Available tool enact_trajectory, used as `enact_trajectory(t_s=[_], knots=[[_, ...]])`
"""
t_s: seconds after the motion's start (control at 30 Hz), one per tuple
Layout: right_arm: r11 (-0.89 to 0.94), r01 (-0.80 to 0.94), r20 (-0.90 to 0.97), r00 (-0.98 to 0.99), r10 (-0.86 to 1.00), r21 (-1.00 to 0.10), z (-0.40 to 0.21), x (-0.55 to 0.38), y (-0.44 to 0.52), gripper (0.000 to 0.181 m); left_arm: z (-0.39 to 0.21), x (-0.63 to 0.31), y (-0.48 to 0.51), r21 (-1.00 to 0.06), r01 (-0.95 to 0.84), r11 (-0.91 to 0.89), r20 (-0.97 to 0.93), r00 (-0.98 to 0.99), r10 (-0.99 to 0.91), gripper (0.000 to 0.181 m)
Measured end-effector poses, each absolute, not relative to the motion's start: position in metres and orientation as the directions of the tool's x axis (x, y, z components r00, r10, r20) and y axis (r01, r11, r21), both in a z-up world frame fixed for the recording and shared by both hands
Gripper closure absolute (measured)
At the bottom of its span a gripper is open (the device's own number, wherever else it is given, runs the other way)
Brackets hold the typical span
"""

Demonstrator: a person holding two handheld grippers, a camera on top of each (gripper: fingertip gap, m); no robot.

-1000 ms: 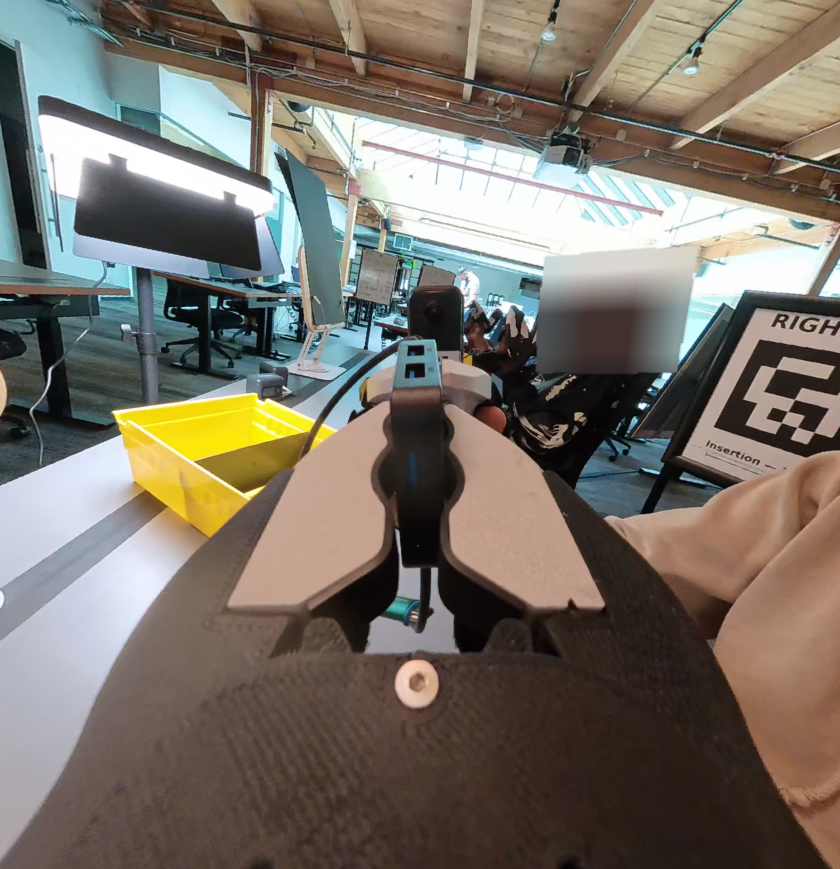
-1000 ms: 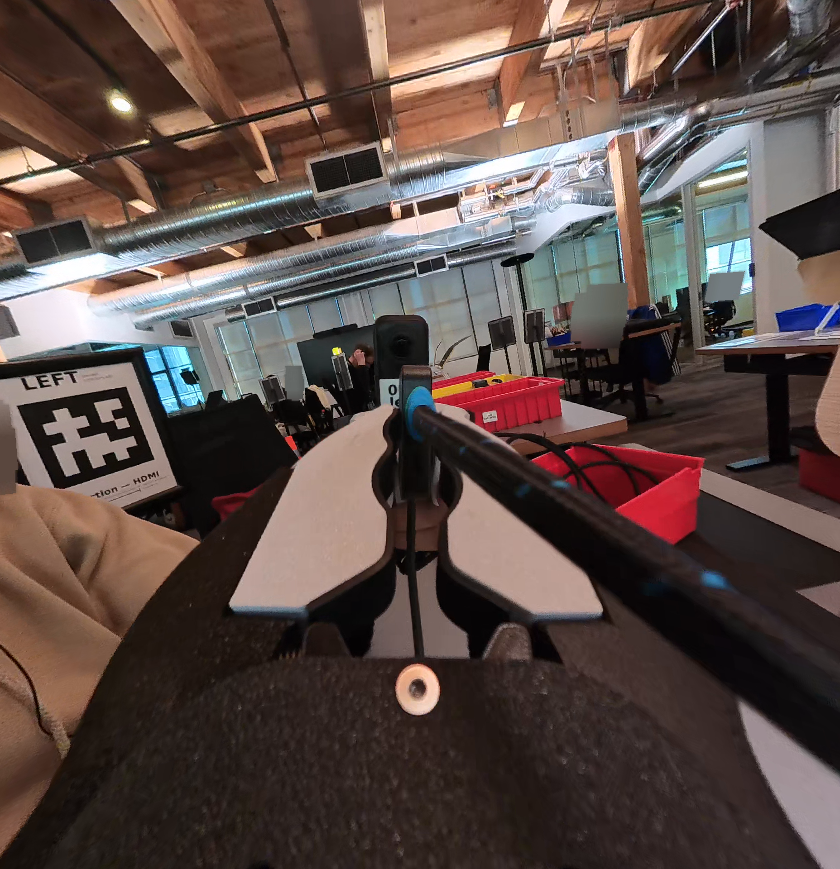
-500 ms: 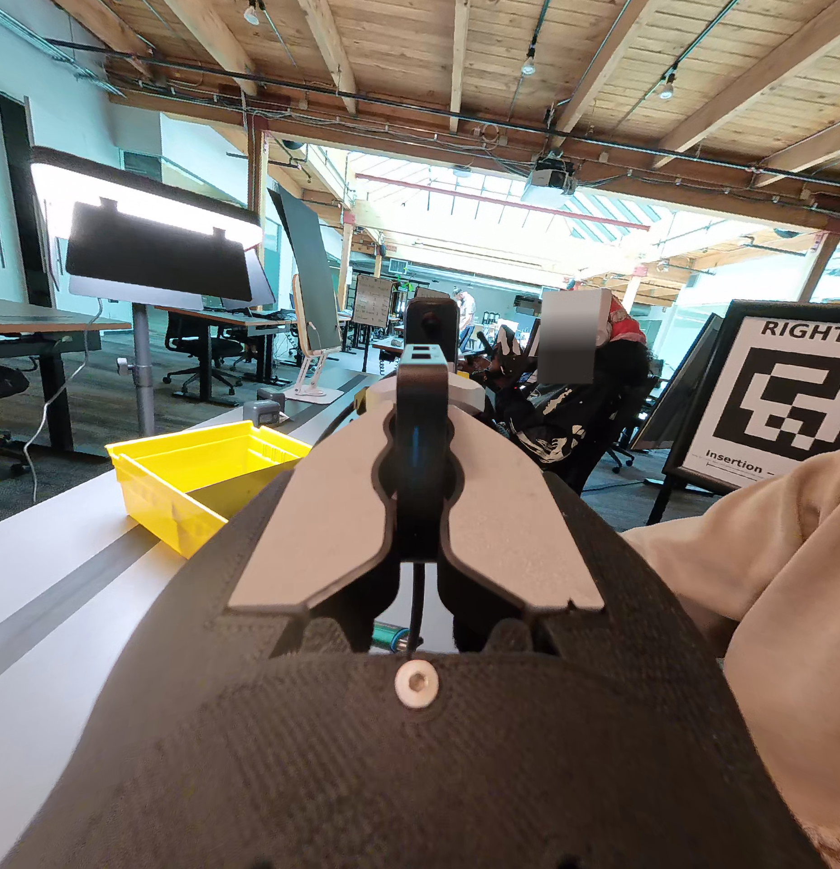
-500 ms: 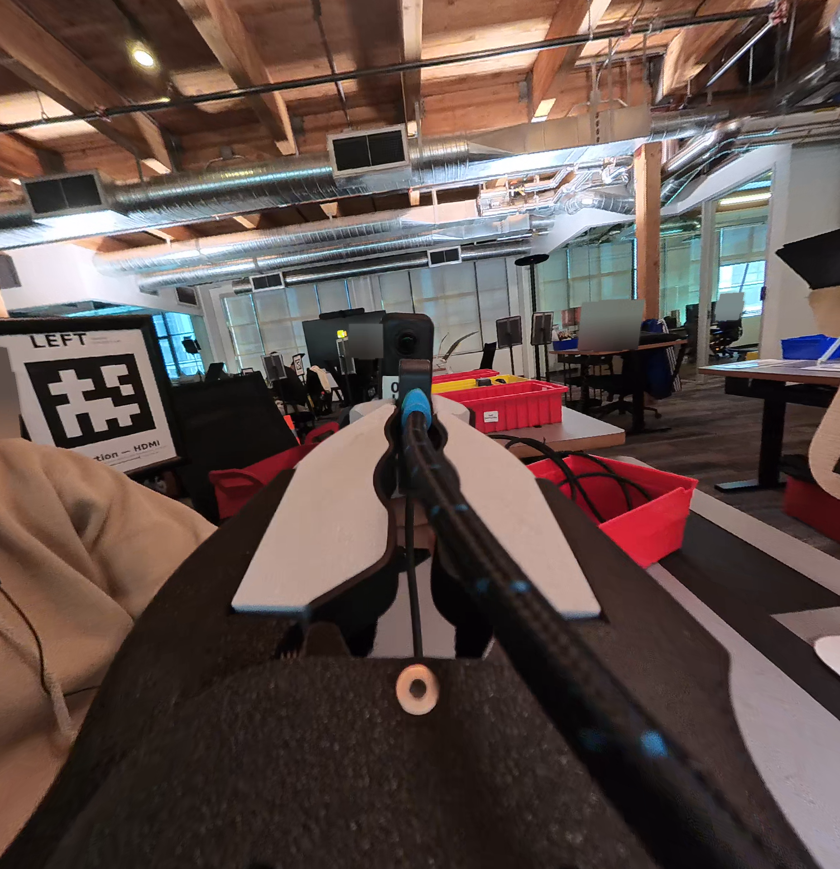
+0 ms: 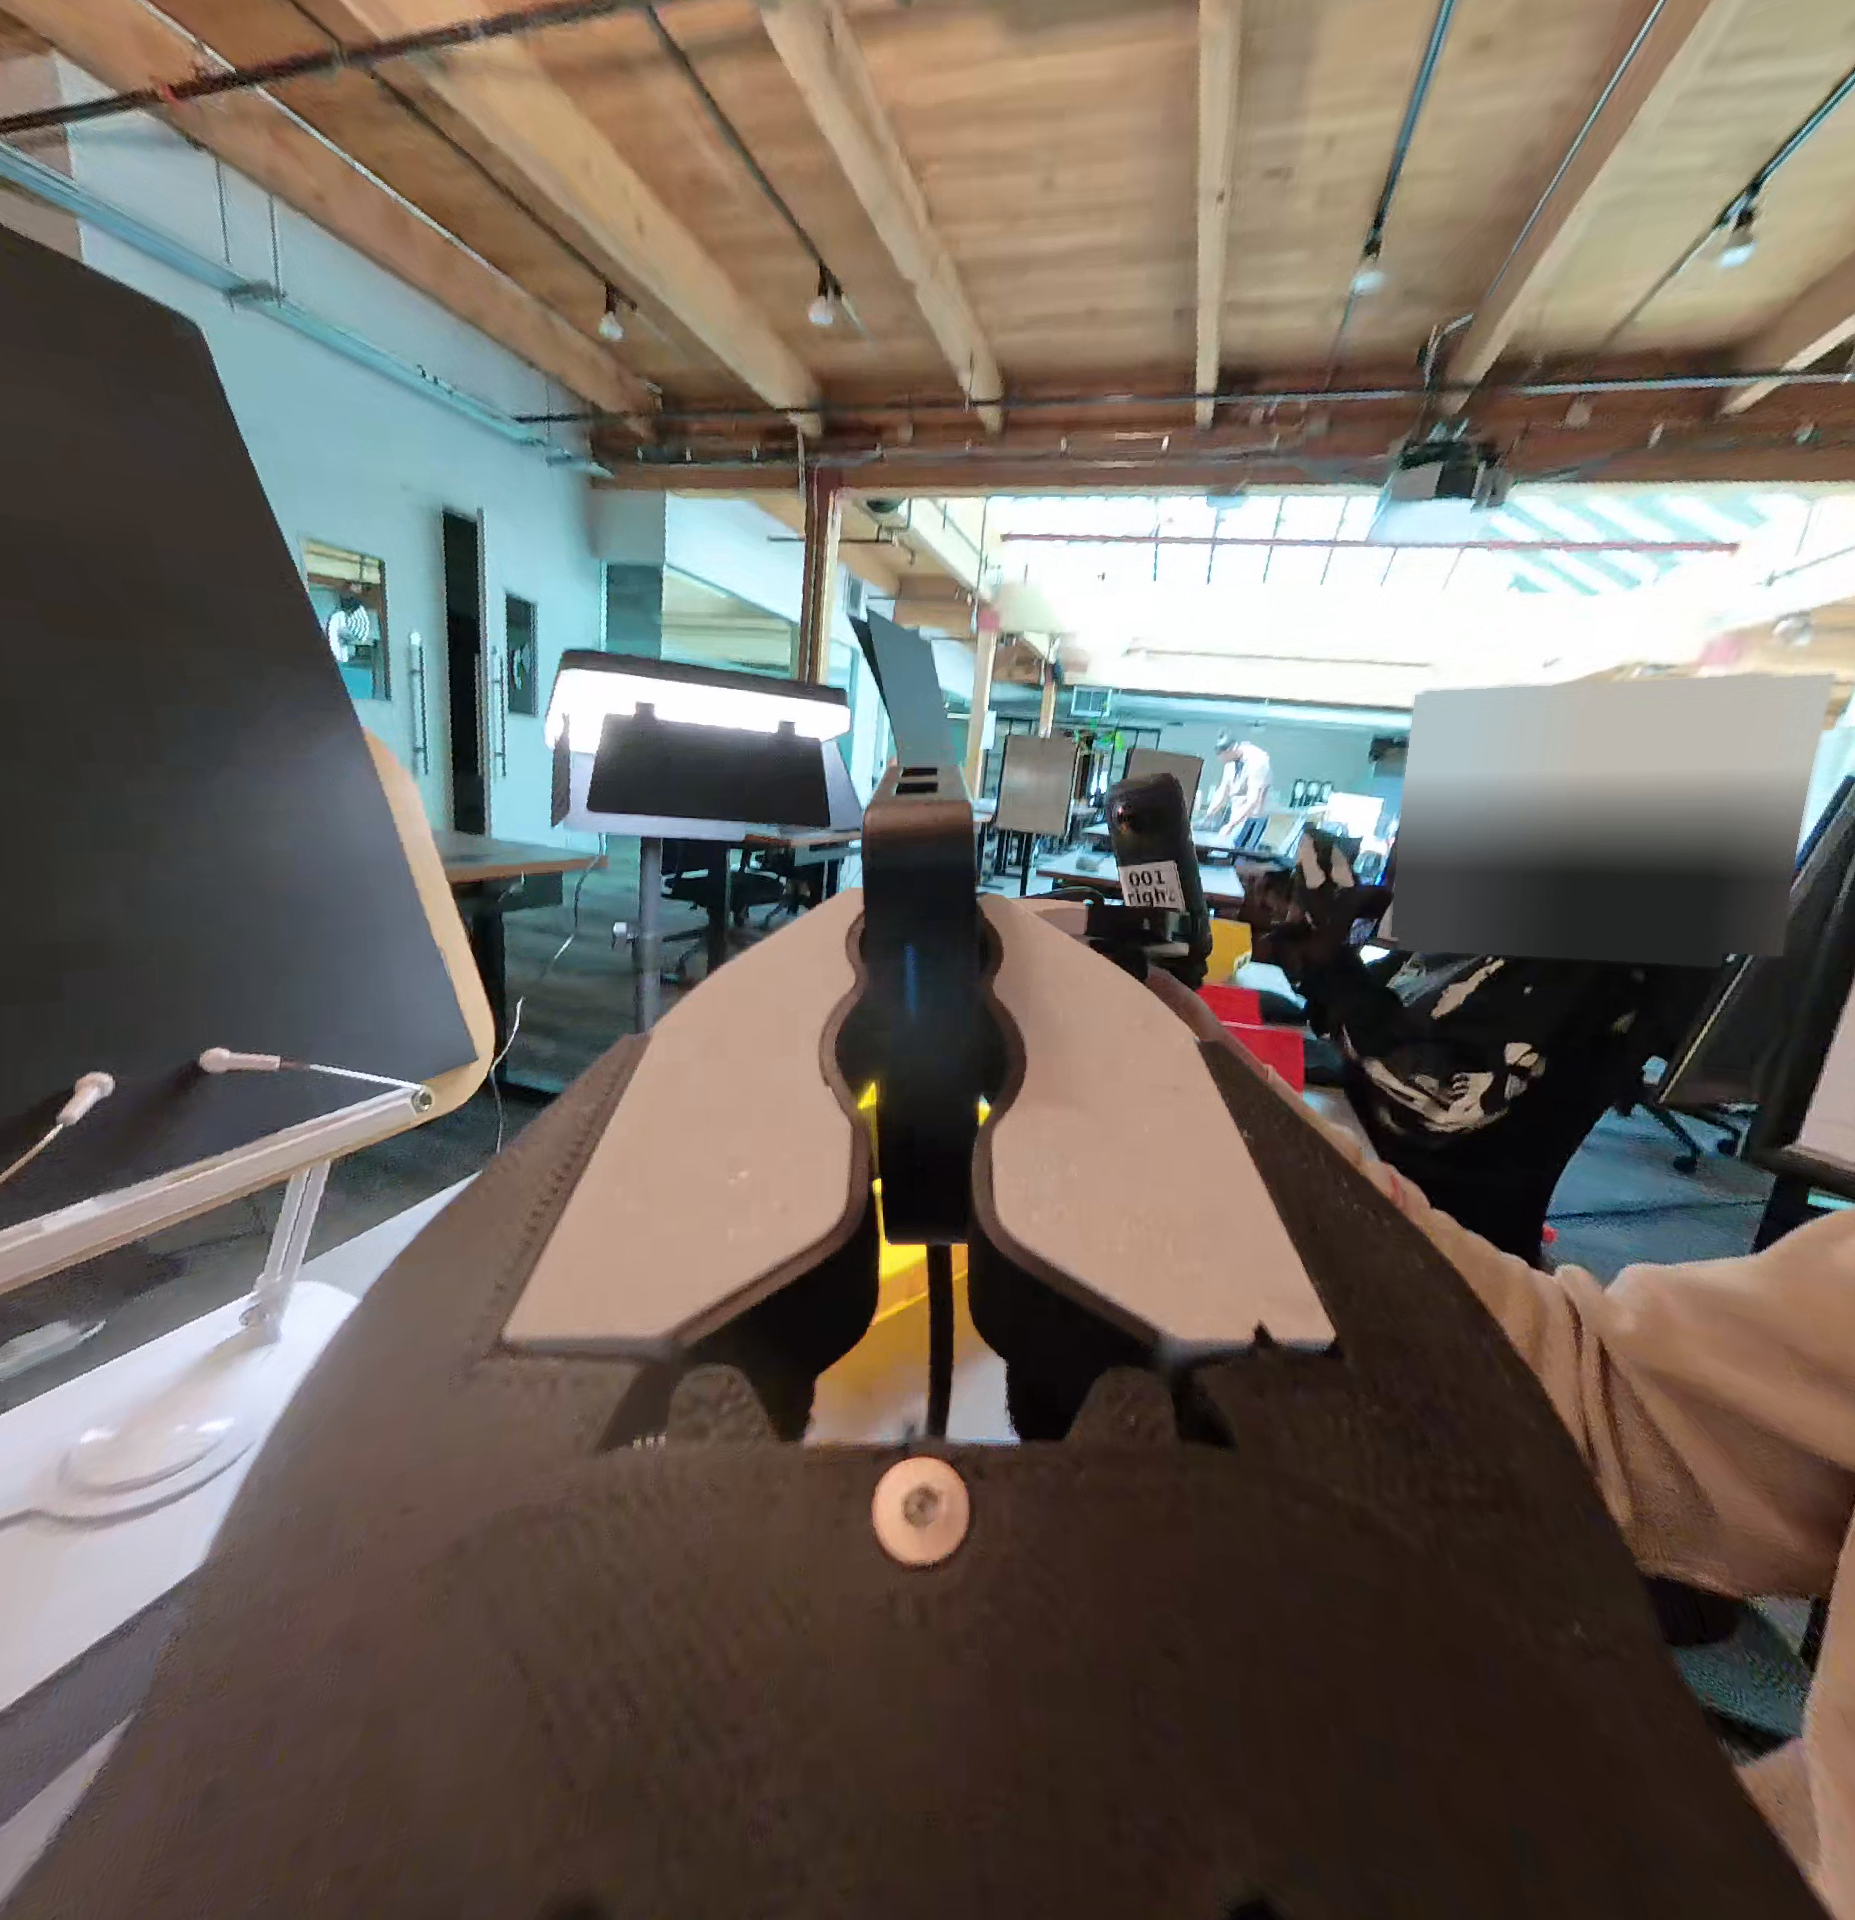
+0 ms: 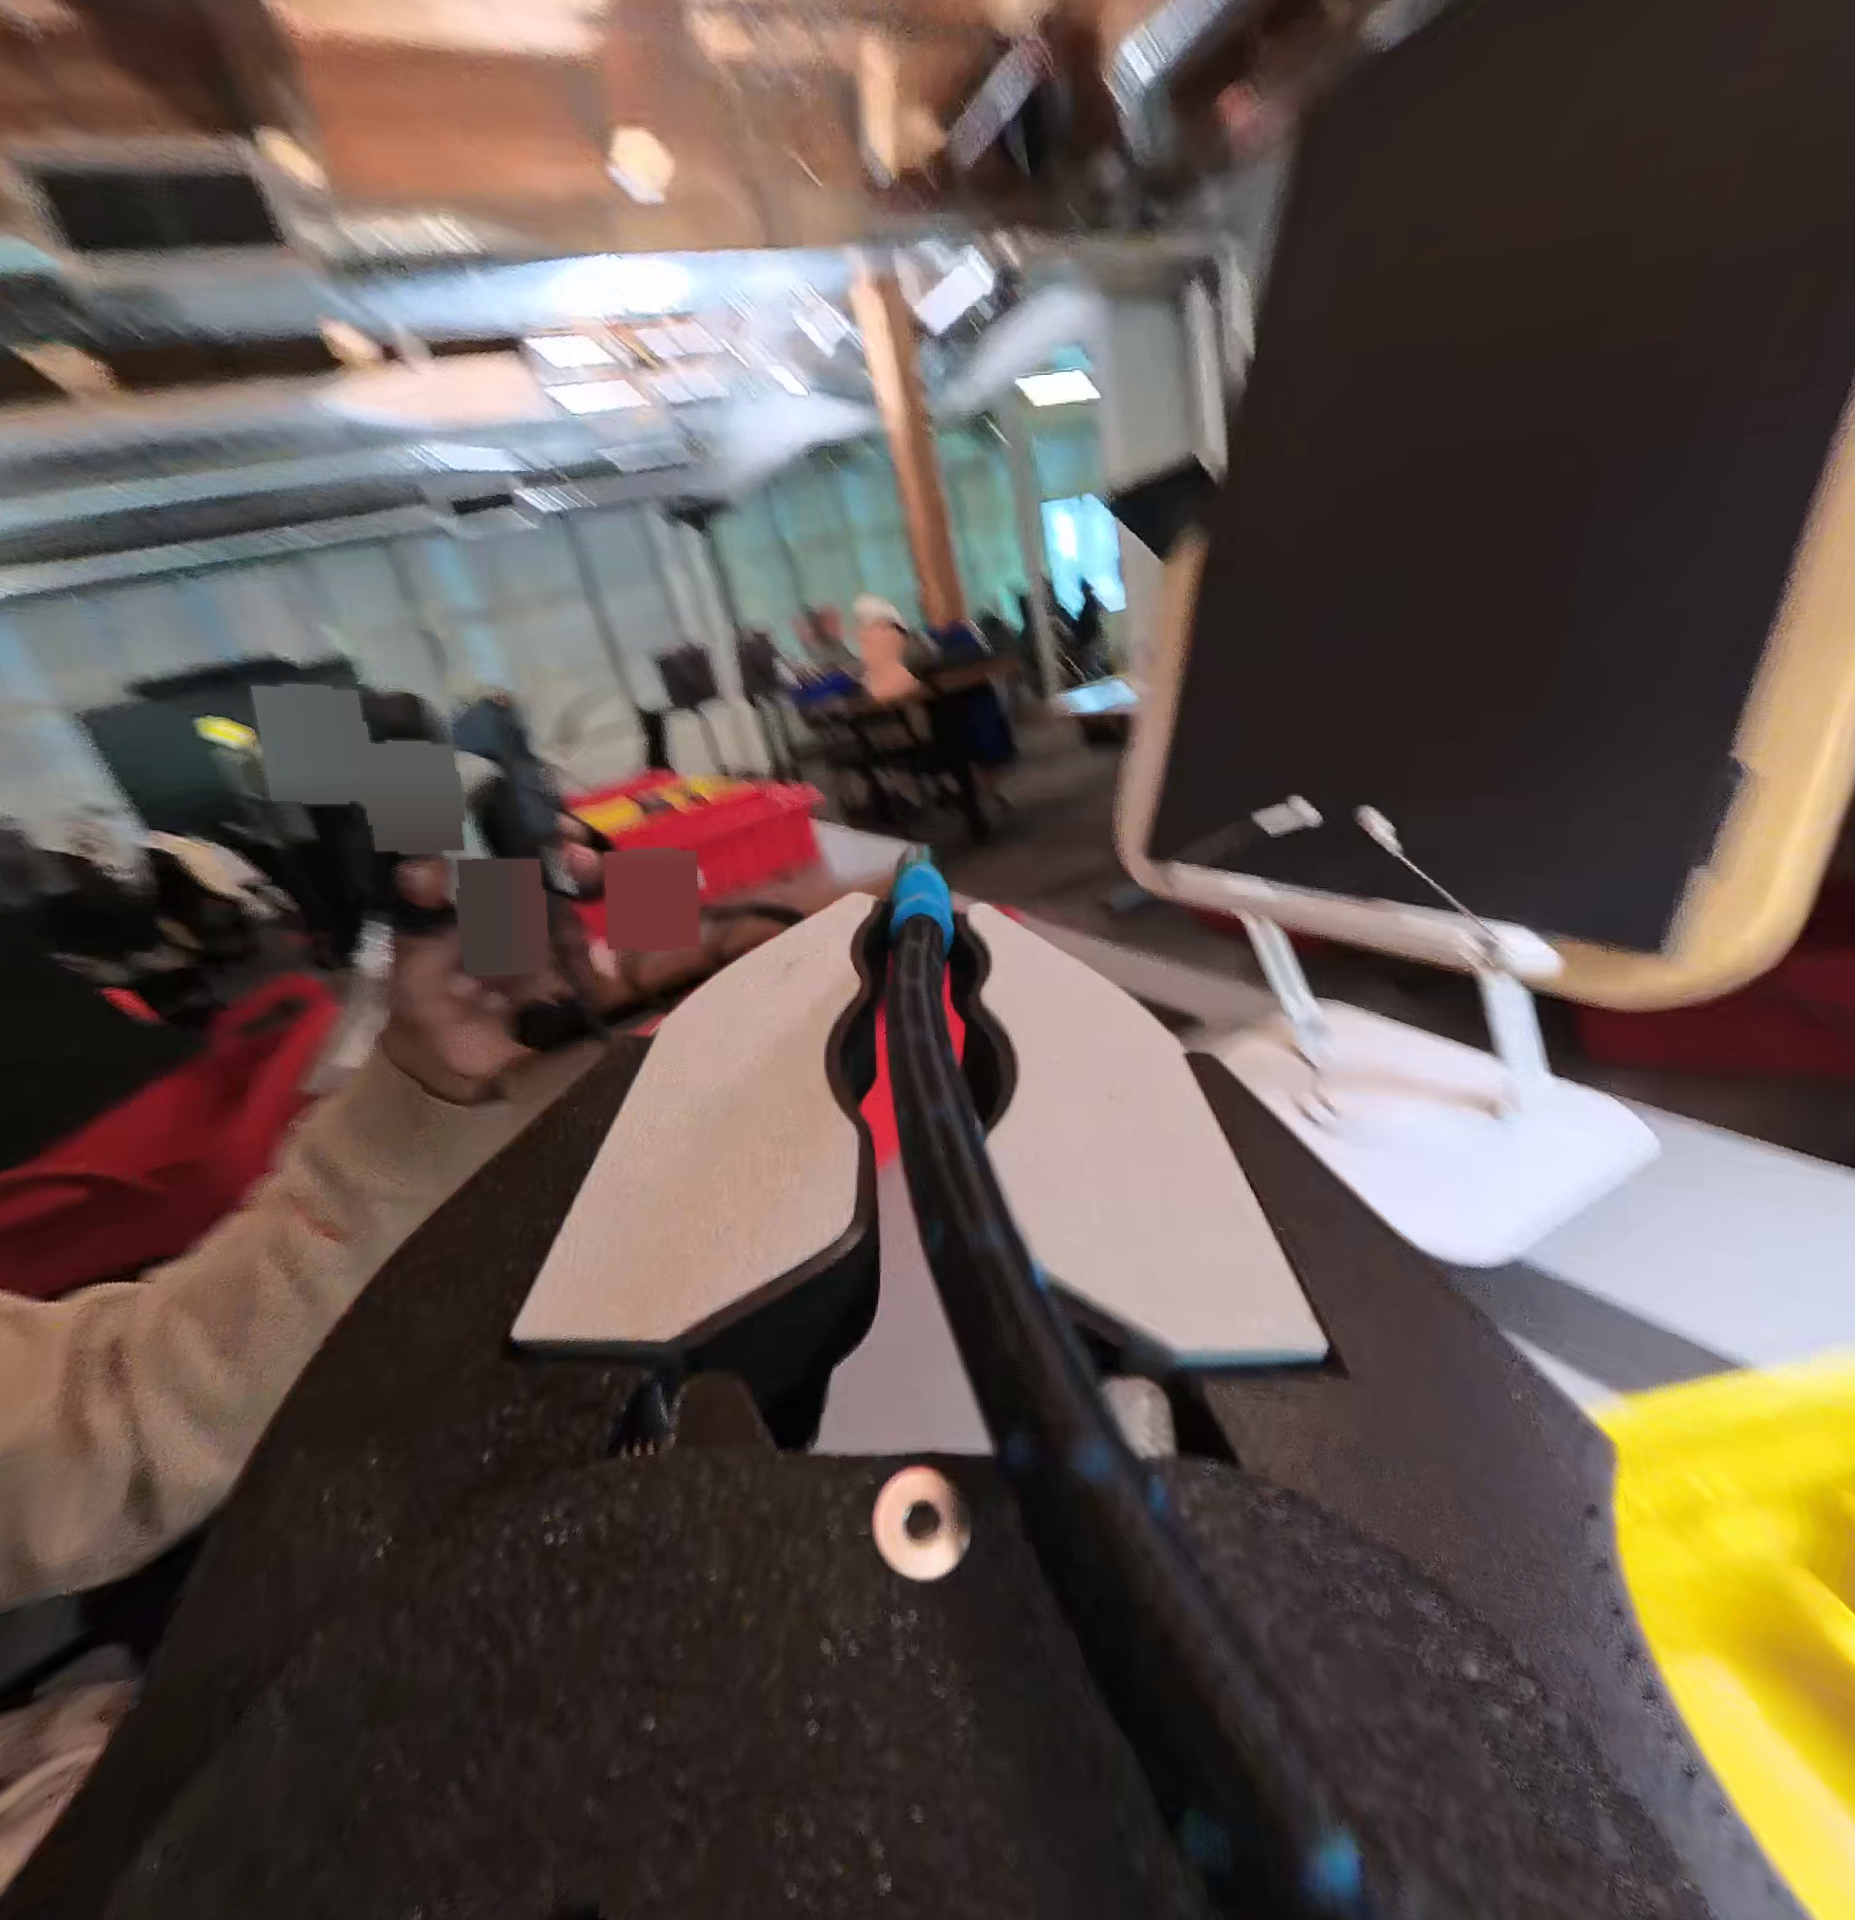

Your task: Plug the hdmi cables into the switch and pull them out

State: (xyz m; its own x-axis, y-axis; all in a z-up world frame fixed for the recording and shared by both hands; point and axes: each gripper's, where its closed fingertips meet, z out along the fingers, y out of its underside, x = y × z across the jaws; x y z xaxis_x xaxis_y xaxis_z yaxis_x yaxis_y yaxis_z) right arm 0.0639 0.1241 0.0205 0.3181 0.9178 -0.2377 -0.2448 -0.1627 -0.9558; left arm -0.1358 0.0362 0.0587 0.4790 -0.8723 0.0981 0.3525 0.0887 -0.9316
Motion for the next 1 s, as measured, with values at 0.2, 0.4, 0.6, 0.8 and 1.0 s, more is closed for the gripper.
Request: enact_trajectory(t_s=[0.2,0.4,0.6,0.8,1.0], knots=[[-0.267,0.204,-0.051,0.699,0.714,-0.942,-0.078,0.094,0.197,0.17,0.05,-0.133,0.043,-0.938,0.343,0.04,0.137,0.476,-0.868,0.167],[-0.373,0.544,0.264,0.766,0.586,-0.751,-0.145,0.117,0.237,0.17,0.047,-0.131,0.044,-0.954,0.293,0.058,0.102,0.503,-0.858,0.167],[-0.553,0.701,0.267,0.697,0.666,-0.45,-0.222,0.132,0.238,0.17,0.04,-0.129,0.048,-0.965,0.259,0.047,0.094,0.505,-0.858,0.167],[-0.576,0.692,0.151,0.687,0.711,-0.435,-0.236,0.129,0.226,0.169,0.031,-0.128,0.054,-0.973,0.229,0.02,0.103,0.511,-0.853,0.167],[-0.564,0.643,0.101,0.7,0.707,-0.518,-0.21,0.13,0.217,0.156,0.023,-0.124,0.059,-0.977,0.211,0.002,0.11,0.517,-0.849,0.167]])
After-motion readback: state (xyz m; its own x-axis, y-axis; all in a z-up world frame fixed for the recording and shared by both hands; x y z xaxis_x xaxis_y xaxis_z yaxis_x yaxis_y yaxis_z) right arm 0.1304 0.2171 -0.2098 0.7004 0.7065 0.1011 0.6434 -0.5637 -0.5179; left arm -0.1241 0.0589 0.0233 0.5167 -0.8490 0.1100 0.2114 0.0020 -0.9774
